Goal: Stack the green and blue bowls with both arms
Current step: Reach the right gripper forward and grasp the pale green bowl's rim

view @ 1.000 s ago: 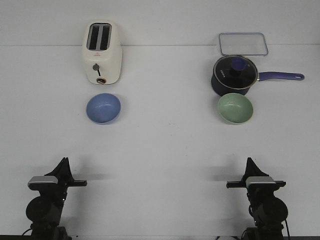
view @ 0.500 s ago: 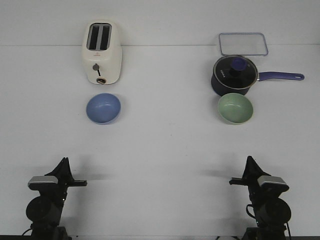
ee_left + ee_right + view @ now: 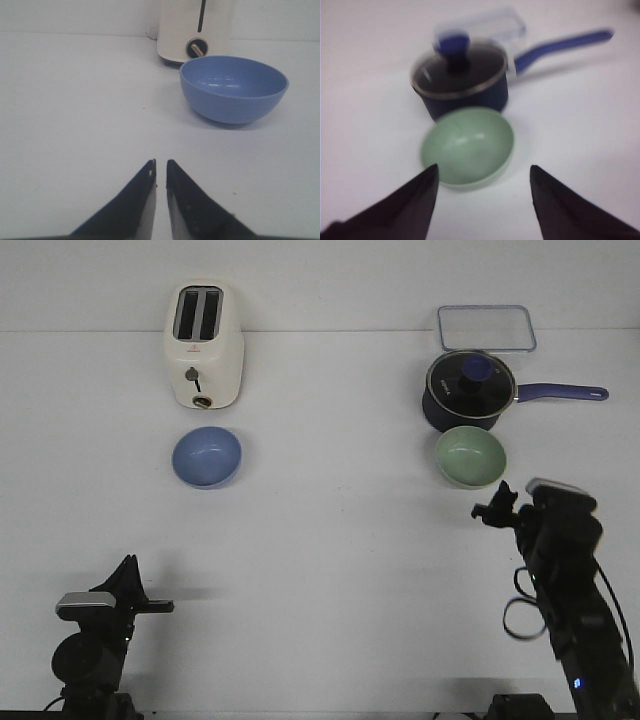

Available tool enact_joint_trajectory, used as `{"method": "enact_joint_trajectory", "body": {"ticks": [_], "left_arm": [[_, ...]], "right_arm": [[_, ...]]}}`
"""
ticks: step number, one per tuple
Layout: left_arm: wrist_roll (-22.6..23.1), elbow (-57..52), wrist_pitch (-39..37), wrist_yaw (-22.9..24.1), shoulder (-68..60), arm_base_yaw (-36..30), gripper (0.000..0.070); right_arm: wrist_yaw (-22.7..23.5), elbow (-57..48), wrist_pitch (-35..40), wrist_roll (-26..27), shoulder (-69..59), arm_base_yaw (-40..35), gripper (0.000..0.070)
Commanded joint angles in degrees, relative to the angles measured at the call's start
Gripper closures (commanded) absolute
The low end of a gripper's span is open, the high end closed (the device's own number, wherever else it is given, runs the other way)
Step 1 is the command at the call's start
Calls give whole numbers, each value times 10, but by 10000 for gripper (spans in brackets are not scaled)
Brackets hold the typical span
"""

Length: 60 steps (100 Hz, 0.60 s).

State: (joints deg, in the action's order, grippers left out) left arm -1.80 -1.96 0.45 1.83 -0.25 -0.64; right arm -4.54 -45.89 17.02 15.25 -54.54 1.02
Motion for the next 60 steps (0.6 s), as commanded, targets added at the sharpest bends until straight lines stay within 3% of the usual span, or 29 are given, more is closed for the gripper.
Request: {"method": "enact_joint_trajectory", "body": {"ticks": [1, 24, 34, 48, 60], "left_arm": [[8, 11, -6, 1, 1, 0, 674], [8, 11, -6, 1, 1, 0, 674], [8, 11, -6, 1, 1, 0, 674], [8, 11, -6, 1, 1, 0, 674], [8, 11, -6, 1, 1, 0, 674]], "right_arm": [[1, -52, 16, -21, -105, 16, 310], [48, -205, 55, -27, -346, 65, 310], [94, -247, 55, -26, -412, 78, 311], [109, -277, 47, -18, -473, 81, 317], [108, -277, 38, -17, -495, 81, 428]]}}
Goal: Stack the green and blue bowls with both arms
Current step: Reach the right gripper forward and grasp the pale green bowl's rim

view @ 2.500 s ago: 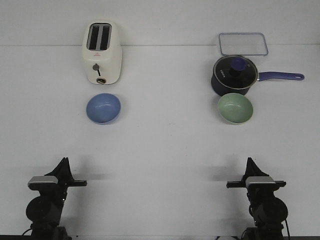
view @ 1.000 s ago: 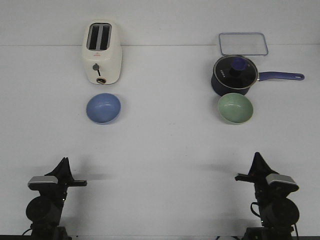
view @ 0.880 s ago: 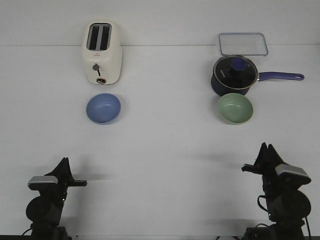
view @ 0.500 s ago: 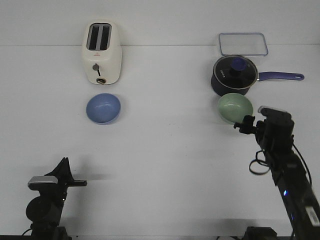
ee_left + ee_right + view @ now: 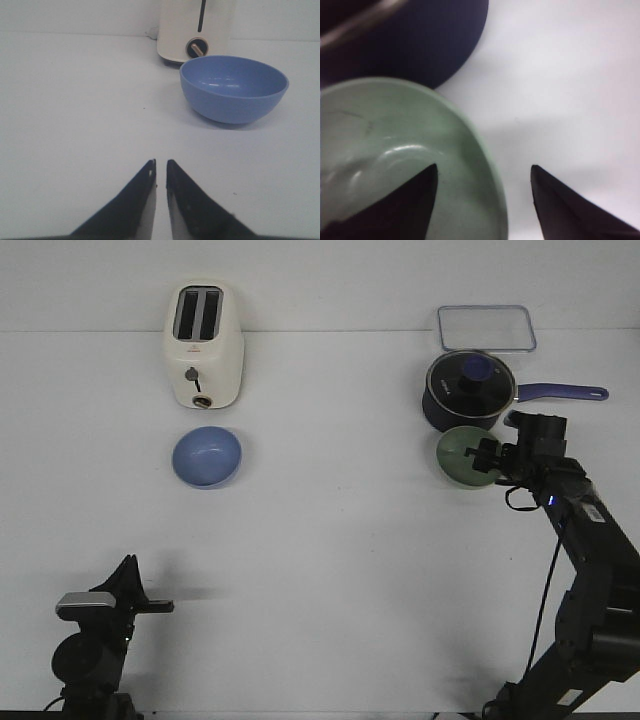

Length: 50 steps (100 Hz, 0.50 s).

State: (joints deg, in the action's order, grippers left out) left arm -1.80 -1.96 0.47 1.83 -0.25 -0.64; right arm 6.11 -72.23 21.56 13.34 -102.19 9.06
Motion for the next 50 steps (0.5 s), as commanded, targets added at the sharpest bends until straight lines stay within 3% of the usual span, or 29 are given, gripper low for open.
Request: {"method": "enact_joint_trajectory", "body": {"ticks": [1, 5, 12, 32, 50], "left_arm": [[8, 11, -6, 1, 1, 0, 674], [8, 11, -6, 1, 1, 0, 674], [8, 11, -6, 1, 1, 0, 674], [8, 11, -6, 1, 1, 0, 674], [8, 11, -6, 1, 1, 0, 674]], "right_arm": [[1, -14, -8, 3, -21, 0, 448], [1, -14, -6, 5, -23, 0, 510], [1, -14, -5, 9, -24, 0, 700], [6, -13, 21, 14, 19, 0, 699], [57, -9, 73, 12, 118, 2, 699]]}}
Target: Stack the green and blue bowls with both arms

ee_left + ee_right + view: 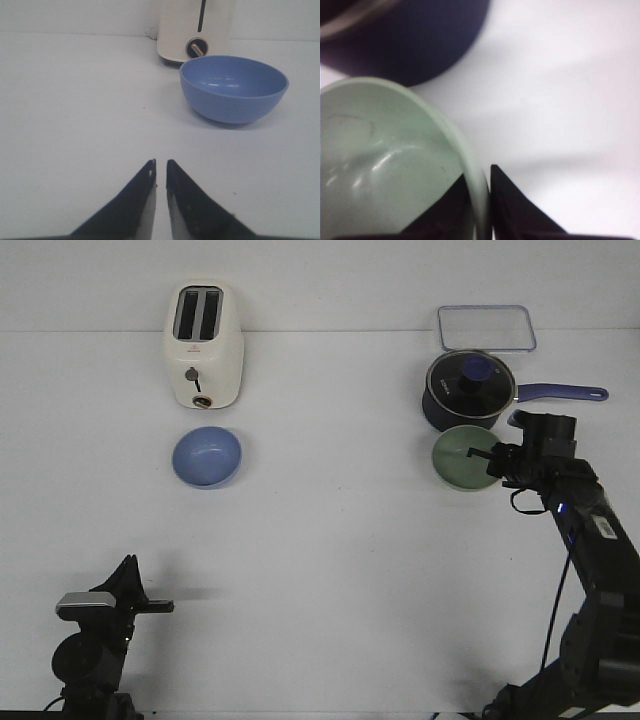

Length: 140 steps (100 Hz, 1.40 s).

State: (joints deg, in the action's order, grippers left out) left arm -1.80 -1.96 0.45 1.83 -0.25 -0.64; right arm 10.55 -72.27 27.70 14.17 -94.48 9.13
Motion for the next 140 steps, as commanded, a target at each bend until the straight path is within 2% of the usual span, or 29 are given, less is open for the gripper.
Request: {"method": "enact_joint_trajectory", "body": {"ticks": [1, 21, 32, 41, 46, 53, 59, 82, 109, 114, 126, 140], "left_arm": [[8, 11, -5, 1, 1, 0, 674], [8, 11, -5, 1, 1, 0, 674], [8, 11, -5, 1, 1, 0, 674], [8, 11, -5, 1, 1, 0, 674], [8, 11, -5, 1, 1, 0, 674], [8, 11, -5, 1, 1, 0, 674], [8, 11, -5, 1, 1, 0, 674], [8, 11, -5, 1, 1, 0, 674], [8, 11, -5, 1, 1, 0, 674], [8, 11, -5, 1, 1, 0, 674], [8, 11, -5, 1, 1, 0, 674], [6, 11, -6, 0, 1, 0, 674]], "right_arm": [[15, -8, 15, 3, 48, 0, 699], [26, 78, 47, 13, 227, -68, 699], [30, 152, 49, 33, 328, -151, 699], [29, 205, 52, 72, 381, -240, 699], [12, 230, 51, 91, 395, -292, 699], [-38, 258, 53, 110, 401, -357, 699], [-62, 280, 47, 121, 398, -401, 699], [-90, 328, -4, 157, 345, -507, 699], [-98, 329, -20, 155, 278, -541, 694], [-102, 329, -19, 154, 268, -542, 668], [-106, 329, -19, 153, 261, -542, 481], [-106, 329, -19, 146, 268, -542, 431]]}}
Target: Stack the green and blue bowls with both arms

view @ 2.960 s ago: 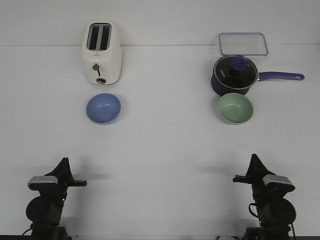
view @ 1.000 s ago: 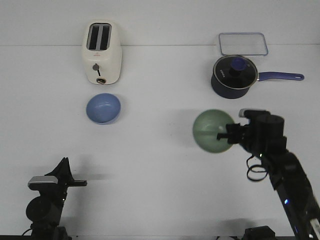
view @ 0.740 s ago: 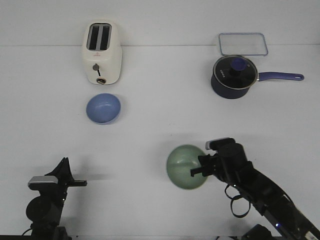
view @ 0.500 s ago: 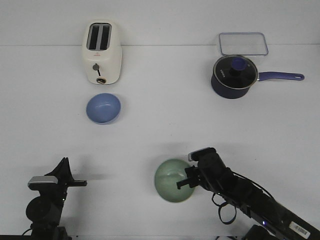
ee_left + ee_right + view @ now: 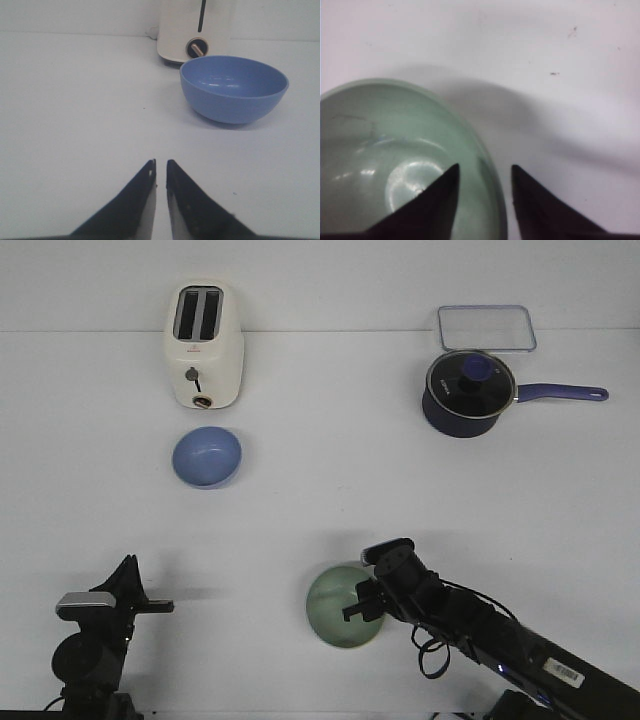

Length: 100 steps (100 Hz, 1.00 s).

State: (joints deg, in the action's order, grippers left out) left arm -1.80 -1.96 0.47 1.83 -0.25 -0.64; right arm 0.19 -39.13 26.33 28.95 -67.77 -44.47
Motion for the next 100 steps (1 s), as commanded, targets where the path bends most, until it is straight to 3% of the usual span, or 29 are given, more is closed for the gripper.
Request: {"method": "enact_joint_trajectory", "body": {"ticks": [1, 21, 27, 33, 44, 59, 76, 83, 95, 100], "left_arm": [[6, 11, -6, 0, 1, 0, 674], [-108, 11, -6, -14, 1, 0, 674], [-127, 11, -10, -14, 1, 0, 674], [-179, 11, -22, -15, 1, 0, 682], [-231, -12, -36, -43, 0, 0, 689], [-238, -108, -29, -39, -74, -1, 689], [-159, -293, 53, -38, -303, -1, 677], [-135, -364, 85, -38, -405, -1, 591], [-126, -462, 114, -38, -562, -1, 300], [-127, -497, 117, -38, -620, -1, 255]], "right_arm": [[-3, -2, -5, -2, 3, -5, 431], [-57, -2, 1, -35, 135, -11, 432], [-94, -2, 12, -38, 192, -22, 432], [-136, -1, 25, -39, 248, -40, 432], [-193, 0, 37, -40, 330, -79, 433], [-225, 0, 45, -39, 384, -113, 432], [-236, 0, 64, -39, 379, -118, 433], [-236, 0, 65, -39, 367, -118, 433], [-238, 0, 63, -39, 351, -118, 432], [-238, 0, 63, -39, 346, -118, 433]]}}
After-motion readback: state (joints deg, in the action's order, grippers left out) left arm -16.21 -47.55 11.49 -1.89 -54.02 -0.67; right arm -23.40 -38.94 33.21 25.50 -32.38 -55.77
